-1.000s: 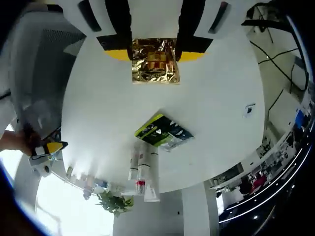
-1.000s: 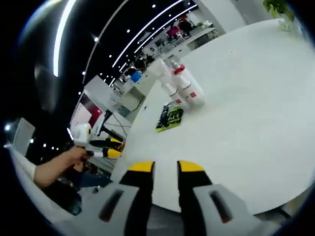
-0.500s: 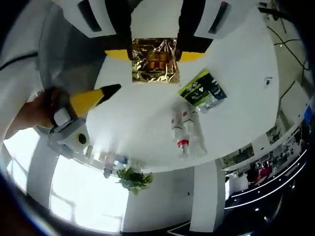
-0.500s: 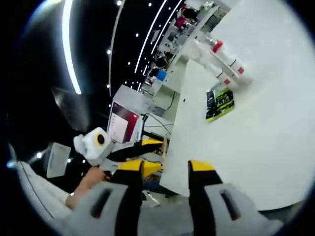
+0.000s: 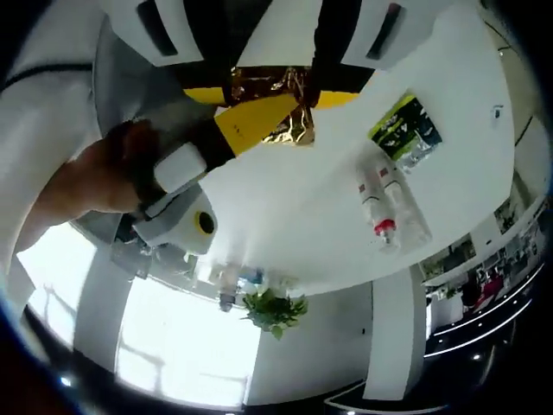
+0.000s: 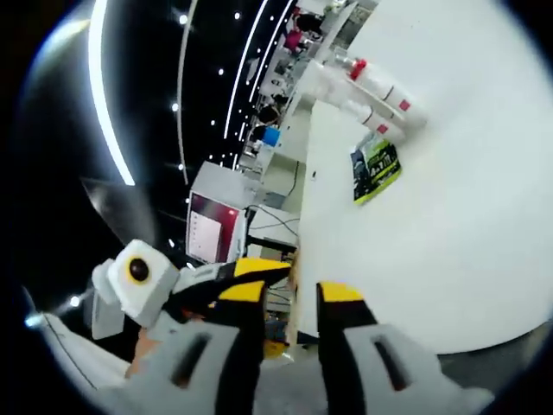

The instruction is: Arrange the skincare products in the storage area until every visible bottle or jar stands upright without overlapping.

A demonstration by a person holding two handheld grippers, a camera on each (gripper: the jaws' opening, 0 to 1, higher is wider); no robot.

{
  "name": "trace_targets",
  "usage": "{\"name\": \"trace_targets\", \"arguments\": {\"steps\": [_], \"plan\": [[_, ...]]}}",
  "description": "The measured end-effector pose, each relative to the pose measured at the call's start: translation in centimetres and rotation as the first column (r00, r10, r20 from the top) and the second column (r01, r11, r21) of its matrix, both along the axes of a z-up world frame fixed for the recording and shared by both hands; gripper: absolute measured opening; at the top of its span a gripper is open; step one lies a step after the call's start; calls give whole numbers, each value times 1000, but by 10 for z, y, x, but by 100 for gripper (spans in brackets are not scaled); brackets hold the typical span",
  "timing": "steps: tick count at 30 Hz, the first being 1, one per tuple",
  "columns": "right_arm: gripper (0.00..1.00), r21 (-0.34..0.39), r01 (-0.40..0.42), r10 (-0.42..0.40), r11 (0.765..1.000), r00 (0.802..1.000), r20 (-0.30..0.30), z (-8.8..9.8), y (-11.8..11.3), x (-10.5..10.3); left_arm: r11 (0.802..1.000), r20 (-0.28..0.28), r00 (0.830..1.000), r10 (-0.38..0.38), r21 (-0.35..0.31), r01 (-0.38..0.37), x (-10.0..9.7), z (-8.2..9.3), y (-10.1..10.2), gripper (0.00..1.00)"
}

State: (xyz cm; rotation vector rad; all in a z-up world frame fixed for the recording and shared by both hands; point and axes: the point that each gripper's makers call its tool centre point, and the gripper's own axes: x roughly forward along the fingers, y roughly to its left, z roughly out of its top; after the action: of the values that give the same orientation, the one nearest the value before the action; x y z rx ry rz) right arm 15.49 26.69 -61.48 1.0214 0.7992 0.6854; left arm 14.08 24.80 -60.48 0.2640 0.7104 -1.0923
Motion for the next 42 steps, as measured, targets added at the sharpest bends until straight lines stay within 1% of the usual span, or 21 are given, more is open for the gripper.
{"name": "trace_targets", "arguments": {"steps": [3,6,9,11,13,15,16,18,20,21,23,24,25,28,30,32,34,36,40,41,42], "plan": [[6,-7,-9,9,1000,1000,-2,-1,-1,-2,1000,-9,1000,-1,-7,1,-1,-1,-3,39],[4,-13,-20,20,1000,1000,-7,-3,-2,-5,1000,-7,1000,0,-7,0,-2,-2,-3,41],[3,-8,-46,46,999,999,-2,-1,-2,-6,999,-15,1000,4,-37,-5,-3,-4,-1,42],[3,-41,-70,70,997,997,16,-3,-4,-7,994,-55,998,8,-104,-14,-6,0,-2,43],[2,-18,-80,80,997,997,23,2,-6,-7,981,-139,989,45,-179,-70,-8,3,0,45],[2,-3,-86,86,996,996,30,6,-8,-8,973,-174,983,57,-211,-94,-8,5,2,45],[2,-1,-88,88,996,996,31,6,-9,-9,963,-215,975,64,-242,-116,-9,5,6,44],[2,18,-93,92,996,995,36,9,-13,-9,951,-251,965,76,-273,-146,-8,6,9,42],[2,36,-101,100,994,994,36,11,-13,-11,924,-314,945,93,-327,-200,-5,10,11,39],[2,42,-103,101,994,994,35,12,-13,-11,918,-331,939,97,-335,-213,-5,11,11,35],[2,70,-116,114,991,993,31,16,-11,-13,885,-397,915,77,-396,-246,-6,20,9,29],[2,76,-120,118,990,993,27,16,-11,-13,877,-410,908,83,-403,-263,-4,22,9,29],[2,115,-130,129,985,991,21,20,-9,-15,854,-459,885,85,-424,-302,-3,25,9,28],[2,149,-136,134,979,991,19,23,-8,-15,814,-492,865,98,-460,-354,4,29,10,22],[2,170,-138,136,976,990,23,26,-6,-16,815,-488,868,93,-463,-347,4,28,13,12],[3,196,-142,139,970,990,28,30,-5,-17,806,-492,865,103,-468,-363,5,28,15,2],[3,211,-153,149,965,988,37,33,-3,-19,779,-539,838,82,-490,-391,3,31,16,2],[3,212,-166,161,963,986,41,35,0,-21,781,-538,839,87,-486,-393,2,29,19,1],[6,217,-159,152,963,987,47,36,1,-18,737,-578,811,85,-512,-442,3,35,20,1],[6,225,-129,125,966,992,32,35,-1,-13,712,-609,787,103,-507,-486,5,34,22,1],[6,235,-116,112,965,993,30,36,-2,-11,700,-617,779,107,-510,-500,6,33,23,1]]}}
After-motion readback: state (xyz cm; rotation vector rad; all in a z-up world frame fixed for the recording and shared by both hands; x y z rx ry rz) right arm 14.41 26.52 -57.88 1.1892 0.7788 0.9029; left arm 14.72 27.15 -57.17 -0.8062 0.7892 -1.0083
